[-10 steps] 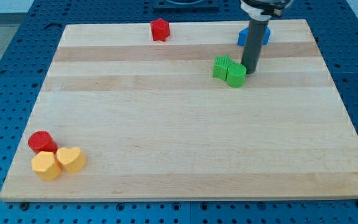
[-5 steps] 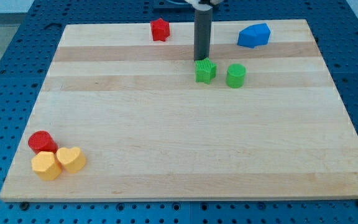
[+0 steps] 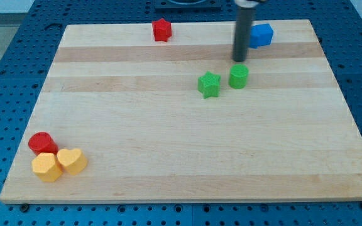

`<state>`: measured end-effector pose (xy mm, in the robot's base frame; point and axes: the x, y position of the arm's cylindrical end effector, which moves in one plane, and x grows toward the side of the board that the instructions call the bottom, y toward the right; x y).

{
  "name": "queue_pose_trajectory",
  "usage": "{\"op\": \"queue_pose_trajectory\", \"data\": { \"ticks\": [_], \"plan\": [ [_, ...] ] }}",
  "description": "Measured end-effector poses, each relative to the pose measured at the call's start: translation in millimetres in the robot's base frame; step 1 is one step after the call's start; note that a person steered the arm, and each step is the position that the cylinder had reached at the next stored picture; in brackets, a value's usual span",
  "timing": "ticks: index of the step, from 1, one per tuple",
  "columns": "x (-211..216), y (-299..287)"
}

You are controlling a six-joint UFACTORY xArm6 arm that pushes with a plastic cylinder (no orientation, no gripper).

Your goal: Slide the green circle along with the green star to the center

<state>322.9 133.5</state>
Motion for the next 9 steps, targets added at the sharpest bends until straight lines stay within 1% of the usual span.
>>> {"op": "queue_pose_trajectory", "data": {
  "ticks": [1,2,3,4,6,7,9],
  "plan": [
    [22.8,28.3],
    [40.8,-1.8],
    [46.6,-16.9],
    [46.6,-16.9],
    [46.7,1.0],
    [53.5,4.2],
    [81.3,-45.7]
  ]
}}
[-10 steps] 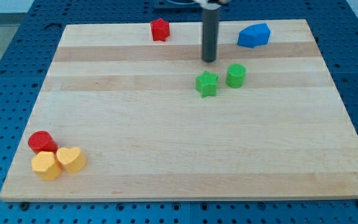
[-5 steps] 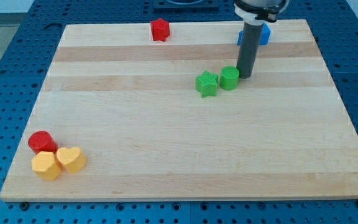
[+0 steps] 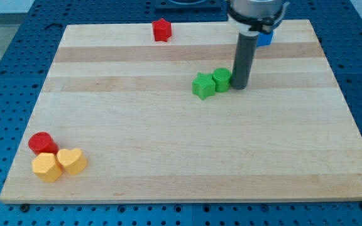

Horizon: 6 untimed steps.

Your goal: Slide the green circle along with the green star to the center

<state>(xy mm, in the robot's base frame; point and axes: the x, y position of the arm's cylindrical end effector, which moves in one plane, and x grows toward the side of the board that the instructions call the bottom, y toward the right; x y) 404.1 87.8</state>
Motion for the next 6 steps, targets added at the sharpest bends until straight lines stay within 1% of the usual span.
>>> {"op": "queue_pose_trajectory", "data": {
  "ticks": [1,2,3,4,5,6],
  "plan": [
    [13.7,-21.6],
    [16.4,-22.4],
    [16.4,24.8],
    [-2.5,64.7],
    [-42.0,65.1],
    [-44.5,23.3]
  ]
}}
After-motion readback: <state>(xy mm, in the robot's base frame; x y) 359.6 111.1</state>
